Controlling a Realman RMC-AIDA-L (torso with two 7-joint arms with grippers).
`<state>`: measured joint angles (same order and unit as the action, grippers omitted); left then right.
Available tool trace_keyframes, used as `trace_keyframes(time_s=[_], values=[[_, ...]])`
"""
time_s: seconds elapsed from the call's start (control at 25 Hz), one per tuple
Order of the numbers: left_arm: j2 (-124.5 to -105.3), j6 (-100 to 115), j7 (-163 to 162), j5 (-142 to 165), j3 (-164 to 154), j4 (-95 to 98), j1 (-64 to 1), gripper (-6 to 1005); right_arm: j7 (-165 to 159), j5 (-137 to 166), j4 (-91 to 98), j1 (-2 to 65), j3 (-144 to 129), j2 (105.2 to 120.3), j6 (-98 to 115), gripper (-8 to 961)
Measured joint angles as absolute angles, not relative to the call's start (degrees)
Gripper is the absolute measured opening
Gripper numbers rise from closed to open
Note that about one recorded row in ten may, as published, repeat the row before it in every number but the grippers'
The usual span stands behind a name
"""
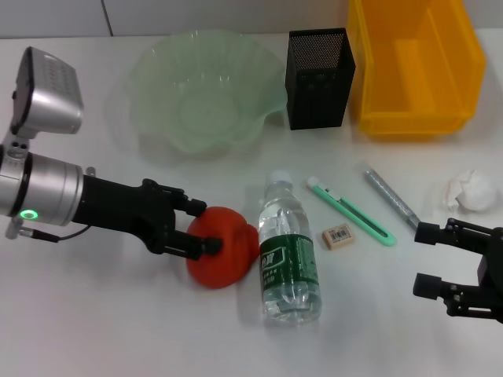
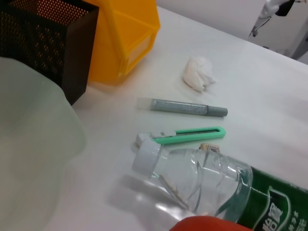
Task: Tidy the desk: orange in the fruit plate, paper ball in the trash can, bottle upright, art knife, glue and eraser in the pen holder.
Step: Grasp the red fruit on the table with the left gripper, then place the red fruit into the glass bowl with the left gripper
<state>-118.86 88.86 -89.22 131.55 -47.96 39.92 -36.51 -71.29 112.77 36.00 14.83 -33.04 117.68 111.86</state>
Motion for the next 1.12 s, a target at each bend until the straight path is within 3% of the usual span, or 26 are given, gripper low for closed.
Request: trace_keyframes(time_s=[0.56,0.76,0.96,1.12], values=[[-118.83,87.32,-89.17,129.70,-48.01,36.51,-37.03,509,-71.28,112.94,35.59,14.55,-33.05,117.68,110.79,825],[-118.72,89.35,-89.19,127.61,-47.93,36.48,-36.50,269,-71.27,112.94,35.60,14.69,-33.04,117.73,110.19,825],[-118.29,93.08,-88.88,123.36,-46.37,37.60,-35.58,118,-71.28,112.94,35.59,14.51,-33.03,117.95,110.12,825],[-118.12,95.05,-89.22,119.87,-43.00,39.55,-35.64,85,-71.25,112.71,35.34,14.41,-32.80,118.05,110.07,824]])
